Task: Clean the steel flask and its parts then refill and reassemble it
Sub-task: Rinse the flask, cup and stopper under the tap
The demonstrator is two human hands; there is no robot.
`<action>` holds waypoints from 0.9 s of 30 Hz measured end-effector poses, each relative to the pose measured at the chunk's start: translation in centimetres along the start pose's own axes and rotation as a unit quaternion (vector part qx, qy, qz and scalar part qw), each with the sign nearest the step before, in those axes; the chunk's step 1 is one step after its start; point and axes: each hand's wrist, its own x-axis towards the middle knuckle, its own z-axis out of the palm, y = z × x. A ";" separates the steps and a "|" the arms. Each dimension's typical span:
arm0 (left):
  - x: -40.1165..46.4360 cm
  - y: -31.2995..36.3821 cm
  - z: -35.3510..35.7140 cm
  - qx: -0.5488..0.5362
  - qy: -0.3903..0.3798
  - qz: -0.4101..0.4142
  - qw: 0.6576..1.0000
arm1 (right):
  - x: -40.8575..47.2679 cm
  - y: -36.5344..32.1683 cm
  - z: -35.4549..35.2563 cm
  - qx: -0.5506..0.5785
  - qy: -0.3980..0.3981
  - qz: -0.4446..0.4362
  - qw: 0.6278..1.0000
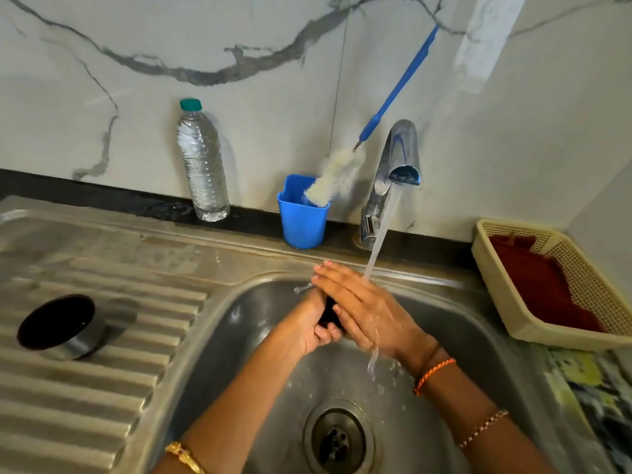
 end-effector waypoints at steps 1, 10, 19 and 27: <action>0.0 -0.2 0.2 -0.007 0.025 0.041 0.999 | 0.1 -0.4 0.4 0.032 0.011 0.046 0.998; 1.4 -3.0 0.5 0.362 0.104 0.575 0.726 | 3.9 -2.4 -0.4 0.590 0.300 0.649 0.375; -0.6 0.6 2.3 0.239 0.055 0.200 0.949 | 0.6 -3.9 0.4 0.149 0.228 0.378 0.885; -1.5 -2.8 3.1 0.280 0.091 0.576 0.762 | 2.0 -3.6 -1.8 0.537 0.271 0.586 0.543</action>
